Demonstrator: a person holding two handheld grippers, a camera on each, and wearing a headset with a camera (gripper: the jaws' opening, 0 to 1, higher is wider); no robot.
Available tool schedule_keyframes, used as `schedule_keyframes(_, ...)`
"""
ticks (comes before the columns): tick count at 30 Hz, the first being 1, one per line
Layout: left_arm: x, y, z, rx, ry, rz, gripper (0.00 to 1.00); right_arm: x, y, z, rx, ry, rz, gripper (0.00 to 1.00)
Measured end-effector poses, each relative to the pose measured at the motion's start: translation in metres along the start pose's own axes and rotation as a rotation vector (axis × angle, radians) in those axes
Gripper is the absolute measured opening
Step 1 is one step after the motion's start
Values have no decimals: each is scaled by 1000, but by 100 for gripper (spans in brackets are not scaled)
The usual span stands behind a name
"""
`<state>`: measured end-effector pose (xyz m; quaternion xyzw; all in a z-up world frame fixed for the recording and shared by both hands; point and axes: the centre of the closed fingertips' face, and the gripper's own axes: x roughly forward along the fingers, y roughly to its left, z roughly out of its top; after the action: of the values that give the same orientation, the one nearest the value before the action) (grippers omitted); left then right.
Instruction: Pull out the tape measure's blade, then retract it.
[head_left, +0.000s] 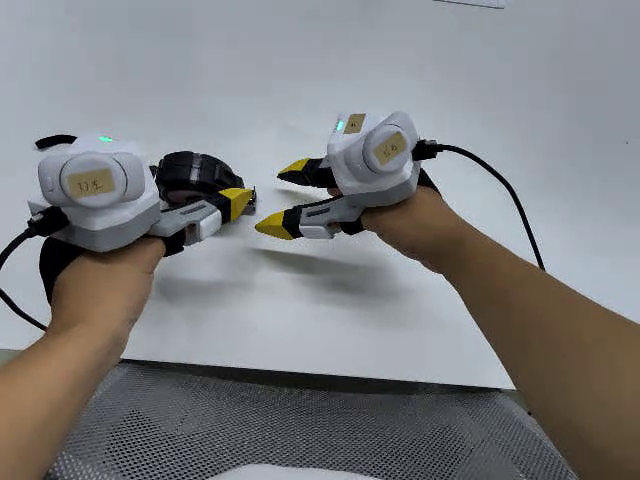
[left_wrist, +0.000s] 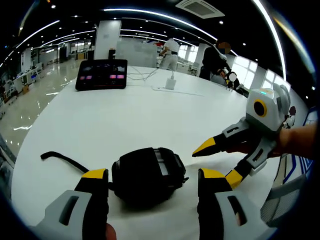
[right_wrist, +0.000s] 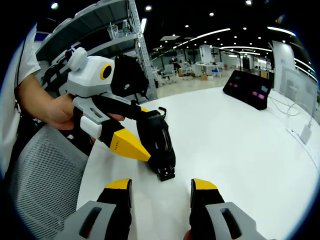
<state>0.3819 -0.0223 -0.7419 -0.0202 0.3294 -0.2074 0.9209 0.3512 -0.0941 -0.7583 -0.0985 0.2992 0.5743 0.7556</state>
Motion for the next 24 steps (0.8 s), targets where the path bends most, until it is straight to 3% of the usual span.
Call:
schedule_keyframes(18,-24,3,2,76,-32,-38,77,-40,-6,-4,37,-35,-114,57)
schedule_keyframes(24,-33,0,4,130,-59,-79,77,-53,-5,-8,39,-34,-149,59)
